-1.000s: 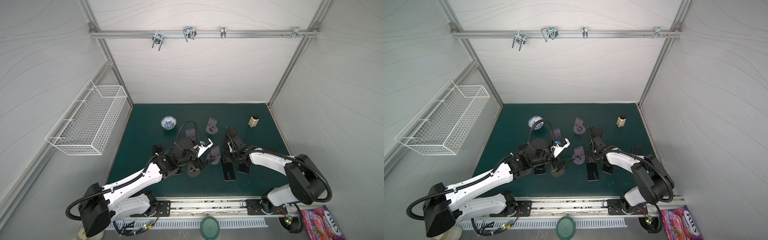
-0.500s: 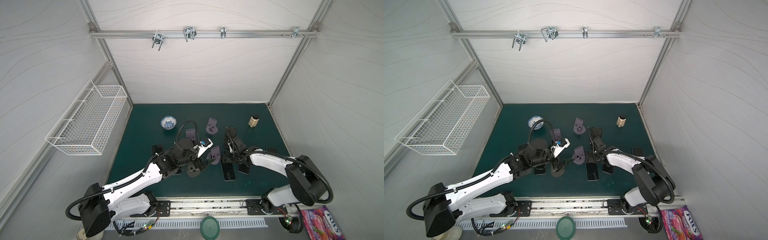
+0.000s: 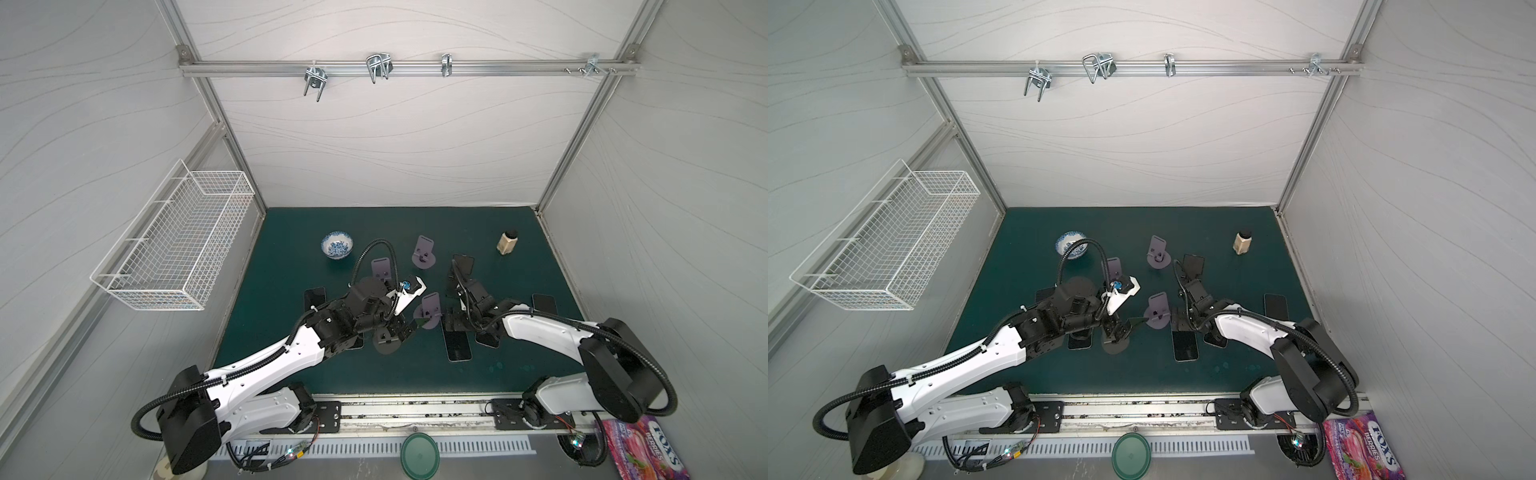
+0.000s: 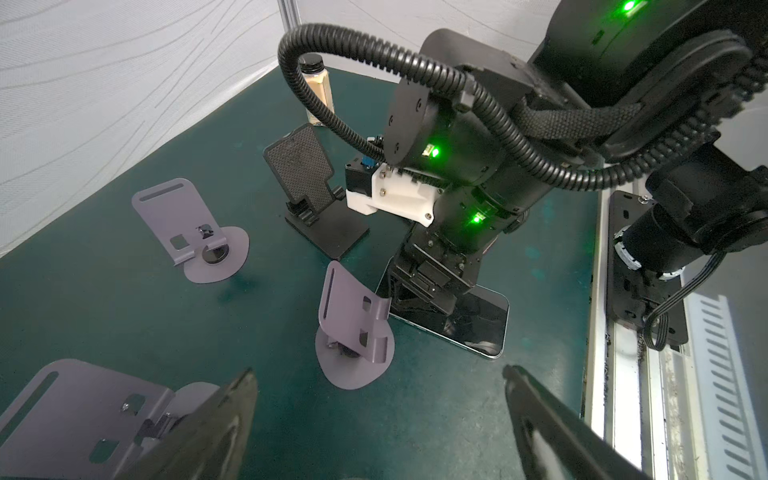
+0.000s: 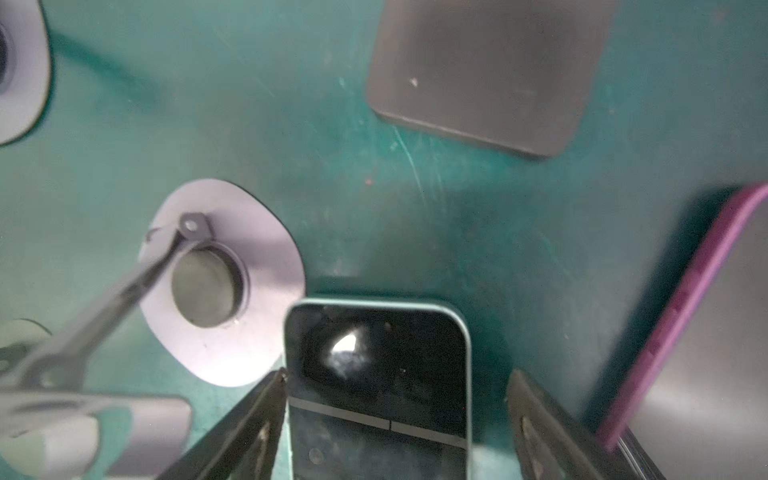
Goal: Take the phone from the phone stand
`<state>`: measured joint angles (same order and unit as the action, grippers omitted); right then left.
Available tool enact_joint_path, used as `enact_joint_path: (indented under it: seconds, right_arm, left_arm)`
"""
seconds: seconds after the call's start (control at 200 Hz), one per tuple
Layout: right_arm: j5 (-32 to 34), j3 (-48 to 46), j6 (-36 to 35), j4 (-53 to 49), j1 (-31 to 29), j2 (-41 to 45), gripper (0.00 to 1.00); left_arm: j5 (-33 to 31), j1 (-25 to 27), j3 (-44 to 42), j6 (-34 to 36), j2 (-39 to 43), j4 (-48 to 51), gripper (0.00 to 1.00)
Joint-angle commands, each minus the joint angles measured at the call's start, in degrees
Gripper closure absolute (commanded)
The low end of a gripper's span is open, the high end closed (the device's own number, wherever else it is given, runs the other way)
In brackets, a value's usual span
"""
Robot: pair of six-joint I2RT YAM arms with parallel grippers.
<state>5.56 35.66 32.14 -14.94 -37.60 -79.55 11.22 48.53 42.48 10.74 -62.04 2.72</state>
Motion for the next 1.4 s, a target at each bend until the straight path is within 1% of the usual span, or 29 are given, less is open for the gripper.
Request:
enact_joint_path:
  seconds: [0.0,0.22,0.38,0.615,0.895,0.985,1.09,1.15,1.21,1.395]
  right_arm:
    - [1.31,-2.00,2.09,-8.13,-0.71,0.30,0.15]
    - [2.66,-1.83,3.21,-9.40,-2.96,1.15,0.15]
    - [3.14,-1.65,3.07,-9.65,-2.98,2.93,0.14]
    - [3.96,-1.06,1.21,-10.62,-3.00,7.45,0.14]
    - [6.42,-0.26,0.12,-13.42,-2.89,9.93,0.13]
    - [7.51,-0.15,0.31,-15.59,-2.66,11.55,0.13]
    - [7.88,-0.06,0.36,-17.72,-1.87,15.05,0.13]
    - [7.80,0.00,0.12,-18.67,-1.07,17.57,0.12]
    - [7.46,0.35,-0.43,-19.55,0.28,20.00,0.12]
    - [5.06,2.31,-3.37,-21.25,6.78,25.09,0.11]
  left_arm:
    - [0.88,0.25,0.85,0.59,0.17,-0.78,0.06]
    - [1.03,0.26,0.99,0.51,0.06,-0.79,0.06]
    - [0.65,0.21,0.81,0.53,0.22,-0.88,0.06]
    - [-3.88,0.26,-0.42,1.47,1.87,-1.89,0.06]
    - [-12.34,0.25,-3.29,2.67,5.43,-5.38,0.06]
    - [-17.89,0.18,-4.45,3.94,7.40,-6.79,0.06]
    - [-26.04,-0.16,-6.42,6.25,10.00,-9.19,0.05]
    - [-28.73,-1.58,-6.95,6.68,11.24,-9.80,0.05]
    - [-29.41,-4.23,-7.27,5.53,12.19,-9.92,0.05]
    - [-24.66,-15.94,-7.37,-2.12,13.14,-8.51,0.04]
